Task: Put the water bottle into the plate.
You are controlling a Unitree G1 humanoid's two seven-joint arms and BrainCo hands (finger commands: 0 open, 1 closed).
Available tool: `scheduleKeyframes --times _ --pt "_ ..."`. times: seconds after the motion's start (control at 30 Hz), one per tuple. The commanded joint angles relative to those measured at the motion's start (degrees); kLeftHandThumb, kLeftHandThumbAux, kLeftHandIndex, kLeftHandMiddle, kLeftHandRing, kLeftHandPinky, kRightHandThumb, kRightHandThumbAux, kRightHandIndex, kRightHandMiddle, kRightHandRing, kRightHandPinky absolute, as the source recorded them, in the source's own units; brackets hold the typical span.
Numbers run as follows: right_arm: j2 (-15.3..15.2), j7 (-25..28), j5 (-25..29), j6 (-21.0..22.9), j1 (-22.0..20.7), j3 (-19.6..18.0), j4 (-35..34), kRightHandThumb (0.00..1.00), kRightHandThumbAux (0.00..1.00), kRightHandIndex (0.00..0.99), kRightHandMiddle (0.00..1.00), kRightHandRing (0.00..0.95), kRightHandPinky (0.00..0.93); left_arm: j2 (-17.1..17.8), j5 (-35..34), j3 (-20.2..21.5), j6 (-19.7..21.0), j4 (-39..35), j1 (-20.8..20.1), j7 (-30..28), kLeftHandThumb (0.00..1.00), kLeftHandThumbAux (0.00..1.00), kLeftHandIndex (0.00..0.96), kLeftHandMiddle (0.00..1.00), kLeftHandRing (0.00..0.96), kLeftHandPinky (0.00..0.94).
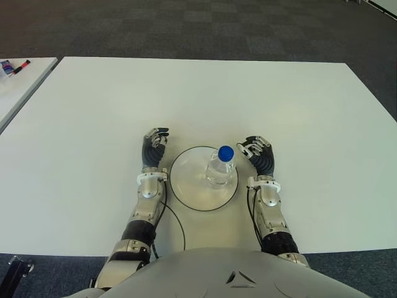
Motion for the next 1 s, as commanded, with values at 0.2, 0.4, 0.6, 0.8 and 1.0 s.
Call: scheduleKeyframes --times 0.2,0.4,0.6,0.8,1.0 --pt "0.1 -0.8 -0.1 0.9 -0.3 -0.6 3.6 0.684 0.732 0.413 0.412 0.43 0.42 0.0 -0.4 0.5 0.1 0.3 0.3 -0.2 0.715 0.71 0.412 0.331 0.339 0.371" --pt "-0.1 -1.7 -0.3 0.4 -0.9 -1.0 5.2 0.684 0.731 0.413 0.414 0.435 0.429 0.1 -0.3 0.5 -0.6 0.6 0.3 -0.2 0.714 0.711 0.411 0.332 0.339 0.373" --pt "0.2 -3.1 -0.1 -1.8 -1.5 -1.5 7.1 0.689 0.731 0.416 0.441 0.458 0.453 0.2 -0.2 0.5 -1.0 1.0 0.2 -0.1 0.714 0.71 0.412 0.331 0.34 0.375" --pt "0.9 -2.6 1.2 -4.5 -2.5 -2.3 9.6 0.691 0.731 0.417 0.46 0.472 0.454 0.3 -0.3 0.7 -1.3 1.5 0.0 -0.2 0.713 0.71 0.412 0.332 0.344 0.381" --pt "1.3 -2.0 1.9 -5.7 -2.9 -2.8 10.6 0.691 0.732 0.417 0.459 0.467 0.447 0.2 -0.6 0.8 -1.3 1.8 -0.2 -0.3 0.713 0.71 0.413 0.336 0.348 0.389"
